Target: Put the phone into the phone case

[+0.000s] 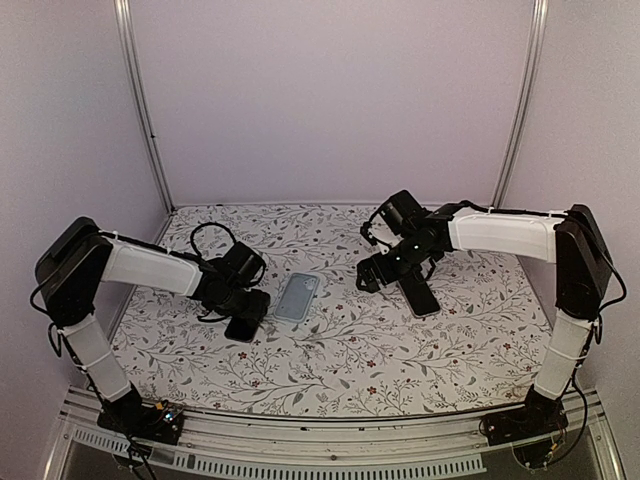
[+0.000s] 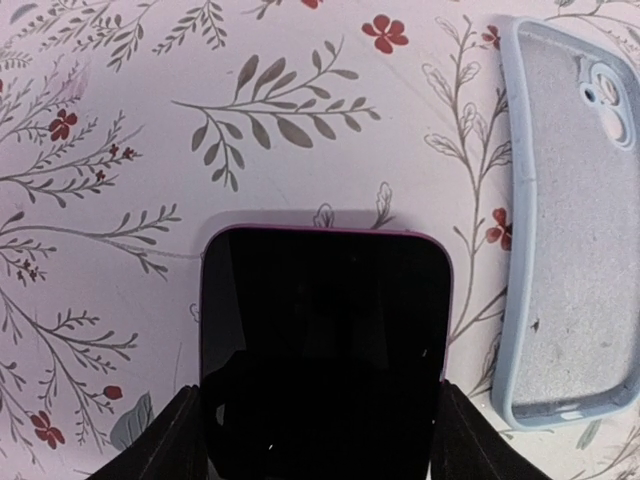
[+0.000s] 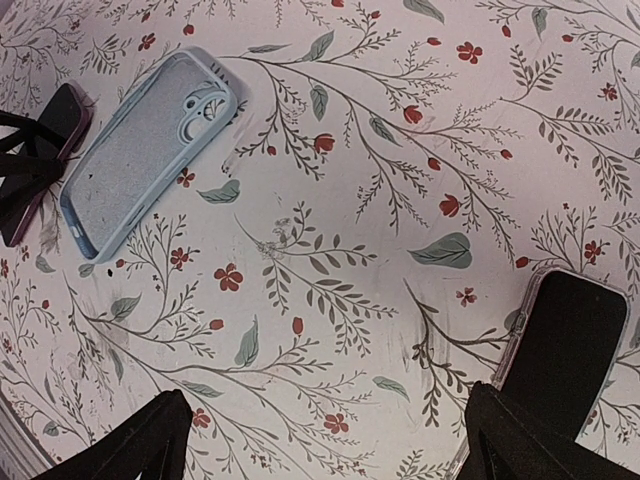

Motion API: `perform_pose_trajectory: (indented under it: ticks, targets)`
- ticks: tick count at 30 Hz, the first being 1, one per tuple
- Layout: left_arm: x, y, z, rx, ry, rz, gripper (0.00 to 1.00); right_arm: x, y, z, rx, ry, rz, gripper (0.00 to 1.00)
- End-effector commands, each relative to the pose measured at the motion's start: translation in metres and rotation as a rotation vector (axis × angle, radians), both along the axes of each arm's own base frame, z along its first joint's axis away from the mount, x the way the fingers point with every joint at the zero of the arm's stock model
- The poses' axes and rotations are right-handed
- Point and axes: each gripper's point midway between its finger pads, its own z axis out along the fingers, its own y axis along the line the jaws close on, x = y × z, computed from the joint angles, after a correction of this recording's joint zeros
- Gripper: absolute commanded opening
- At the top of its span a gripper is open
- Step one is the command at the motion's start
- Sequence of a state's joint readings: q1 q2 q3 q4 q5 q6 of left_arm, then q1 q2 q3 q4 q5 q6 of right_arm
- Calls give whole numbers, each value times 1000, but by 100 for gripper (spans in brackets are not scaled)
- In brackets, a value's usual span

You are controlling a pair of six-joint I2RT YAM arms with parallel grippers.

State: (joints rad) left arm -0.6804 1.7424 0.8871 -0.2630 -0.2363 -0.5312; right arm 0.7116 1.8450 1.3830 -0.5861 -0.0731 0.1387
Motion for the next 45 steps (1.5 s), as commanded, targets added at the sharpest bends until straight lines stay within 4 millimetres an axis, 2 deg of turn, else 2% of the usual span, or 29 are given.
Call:
perform_pose_trajectory:
  ticks: [1, 5, 9, 13, 16, 20, 23, 26, 28, 30, 33, 38, 40, 45]
  targets:
    - [-26, 15, -21, 48, 123, 3, 21, 5, 2, 19, 21, -46, 0, 99]
    - [-11, 10, 11, 51, 8, 26, 0, 6, 2, 21, 23, -50, 1, 99]
    - [-1, 10, 41, 43, -101, 74, 0, 6, 2, 21, 21, -52, 1, 99]
    - [-3, 9, 61, 40, -182, 107, 0, 6, 2, 23, 21, -56, 1, 99]
    - [2, -7, 81, 0, -259, 81, 0, 7, 2, 24, 22, -58, 2, 99]
    - [19, -45, 93, -68, -302, 11, 0, 7, 3, 25, 26, -56, 4, 99]
    - [39, -73, 91, -57, -312, -32, 0, 6, 5, 26, 33, -53, 6, 99]
    - [60, -93, 80, -17, -301, -50, 0, 6, 5, 27, 37, -51, 4, 99]
    - [72, -109, 79, -17, -305, -71, 0, 5, 4, 26, 37, -47, 4, 99]
    - [78, -114, 69, -7, -285, -78, 0, 4, 4, 25, 36, -44, 3, 99]
    - [82, -120, 57, -26, -251, -95, 0, 3, 2, 23, 32, -41, 0, 99]
    - [76, -134, 41, -83, -184, -128, 0, 2, 1, 20, 27, -37, -1, 99]
    - [73, -134, 34, -88, -160, -125, 0, 1, 1, 19, 25, -36, 0, 99]
    - [67, -128, 29, -82, -138, -113, 0, 2, 1, 20, 25, -42, 0, 99]
